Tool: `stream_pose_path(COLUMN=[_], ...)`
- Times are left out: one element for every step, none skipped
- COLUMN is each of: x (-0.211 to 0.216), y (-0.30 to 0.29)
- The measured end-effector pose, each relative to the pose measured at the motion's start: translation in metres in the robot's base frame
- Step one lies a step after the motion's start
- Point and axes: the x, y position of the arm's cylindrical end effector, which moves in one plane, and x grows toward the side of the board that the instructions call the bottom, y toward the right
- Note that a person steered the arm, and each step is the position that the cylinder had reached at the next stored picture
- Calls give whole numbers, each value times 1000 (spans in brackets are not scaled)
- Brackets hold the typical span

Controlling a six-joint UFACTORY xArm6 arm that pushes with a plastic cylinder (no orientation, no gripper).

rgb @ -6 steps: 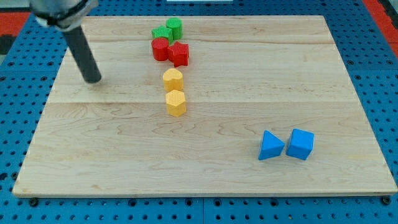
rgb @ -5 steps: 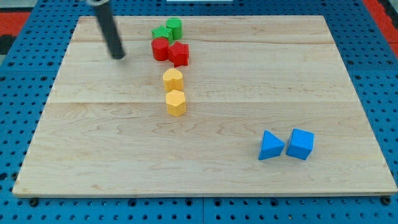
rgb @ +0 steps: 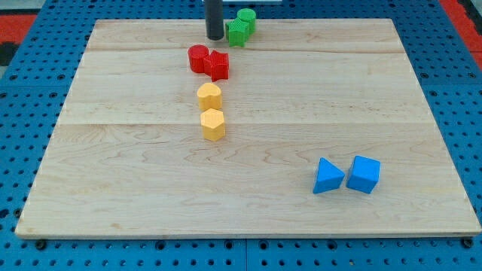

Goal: Move your arm towards the top left corner

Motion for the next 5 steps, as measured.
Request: stream_pose_path(x=[0,0,0,15,16], y=[-55,-103,-127,-134,-75])
